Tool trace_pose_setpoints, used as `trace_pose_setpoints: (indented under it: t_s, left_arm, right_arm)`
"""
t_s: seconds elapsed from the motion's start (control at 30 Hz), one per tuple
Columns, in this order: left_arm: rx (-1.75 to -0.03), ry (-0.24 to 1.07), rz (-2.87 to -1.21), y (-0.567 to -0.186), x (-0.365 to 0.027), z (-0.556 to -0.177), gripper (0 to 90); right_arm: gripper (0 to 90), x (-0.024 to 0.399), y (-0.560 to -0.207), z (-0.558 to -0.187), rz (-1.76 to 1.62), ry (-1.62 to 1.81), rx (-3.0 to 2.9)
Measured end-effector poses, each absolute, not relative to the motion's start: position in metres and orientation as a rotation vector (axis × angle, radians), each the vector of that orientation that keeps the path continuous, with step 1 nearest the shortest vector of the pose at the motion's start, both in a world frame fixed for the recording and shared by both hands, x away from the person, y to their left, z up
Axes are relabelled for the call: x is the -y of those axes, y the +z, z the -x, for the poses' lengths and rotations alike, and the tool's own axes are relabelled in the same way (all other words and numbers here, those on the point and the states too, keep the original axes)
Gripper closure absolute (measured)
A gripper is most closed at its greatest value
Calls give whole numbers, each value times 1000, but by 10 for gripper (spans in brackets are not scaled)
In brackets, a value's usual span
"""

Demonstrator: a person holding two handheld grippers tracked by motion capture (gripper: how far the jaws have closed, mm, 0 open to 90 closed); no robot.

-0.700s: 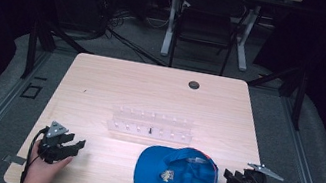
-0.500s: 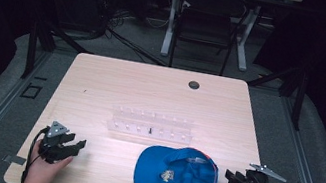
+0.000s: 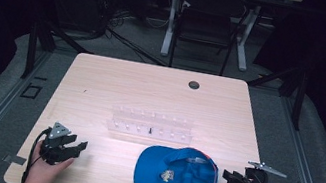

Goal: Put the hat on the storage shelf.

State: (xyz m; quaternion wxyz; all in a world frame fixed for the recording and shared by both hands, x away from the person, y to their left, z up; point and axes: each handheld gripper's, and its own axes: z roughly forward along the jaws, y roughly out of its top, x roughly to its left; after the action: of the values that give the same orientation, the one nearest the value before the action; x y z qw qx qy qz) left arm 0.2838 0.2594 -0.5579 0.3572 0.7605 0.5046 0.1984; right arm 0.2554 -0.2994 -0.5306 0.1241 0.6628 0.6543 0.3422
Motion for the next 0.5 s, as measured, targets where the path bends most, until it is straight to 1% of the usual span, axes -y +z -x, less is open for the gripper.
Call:
trace_pose_setpoints:
  t_s: [0.5]
  left_arm:
    - [-1284, 502, -1972, -557, -256, -286, 484]
  right_arm:
    - [581, 291, -499, -267, -1930, 911, -2107]
